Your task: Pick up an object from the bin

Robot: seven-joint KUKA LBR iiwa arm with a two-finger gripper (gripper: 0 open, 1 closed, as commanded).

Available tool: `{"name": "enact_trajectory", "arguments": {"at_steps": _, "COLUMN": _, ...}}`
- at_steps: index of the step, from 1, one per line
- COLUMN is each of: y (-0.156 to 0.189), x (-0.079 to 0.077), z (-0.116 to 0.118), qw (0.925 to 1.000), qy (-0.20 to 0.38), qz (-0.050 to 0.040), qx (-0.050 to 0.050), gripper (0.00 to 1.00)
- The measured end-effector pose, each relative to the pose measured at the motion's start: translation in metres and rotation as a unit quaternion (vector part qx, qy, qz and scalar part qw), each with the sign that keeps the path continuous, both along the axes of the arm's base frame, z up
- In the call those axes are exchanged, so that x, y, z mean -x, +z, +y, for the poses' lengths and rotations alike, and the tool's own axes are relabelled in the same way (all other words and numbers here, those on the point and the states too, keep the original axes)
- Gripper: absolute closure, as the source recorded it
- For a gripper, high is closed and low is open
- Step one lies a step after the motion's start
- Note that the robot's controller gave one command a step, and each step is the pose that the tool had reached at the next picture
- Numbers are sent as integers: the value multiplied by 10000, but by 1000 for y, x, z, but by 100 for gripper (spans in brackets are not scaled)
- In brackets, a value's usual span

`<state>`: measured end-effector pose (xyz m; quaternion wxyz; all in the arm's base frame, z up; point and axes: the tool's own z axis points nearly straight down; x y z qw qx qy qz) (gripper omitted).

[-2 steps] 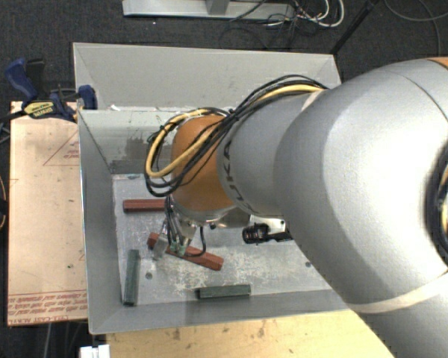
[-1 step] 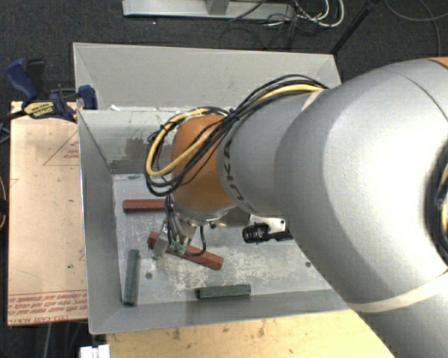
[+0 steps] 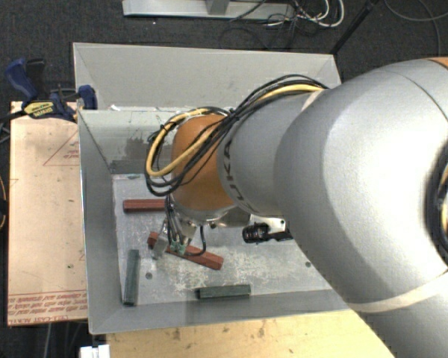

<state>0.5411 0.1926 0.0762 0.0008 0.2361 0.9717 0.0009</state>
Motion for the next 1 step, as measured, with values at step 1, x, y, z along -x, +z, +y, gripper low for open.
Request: {"name": "enact_trajectory", "arguments": {"at_steps": 1, "y": 0, "x": 0, "z": 0, "qw": 10000, "qy": 0, "qz": 0, "qx": 0, "gripper": 100}}
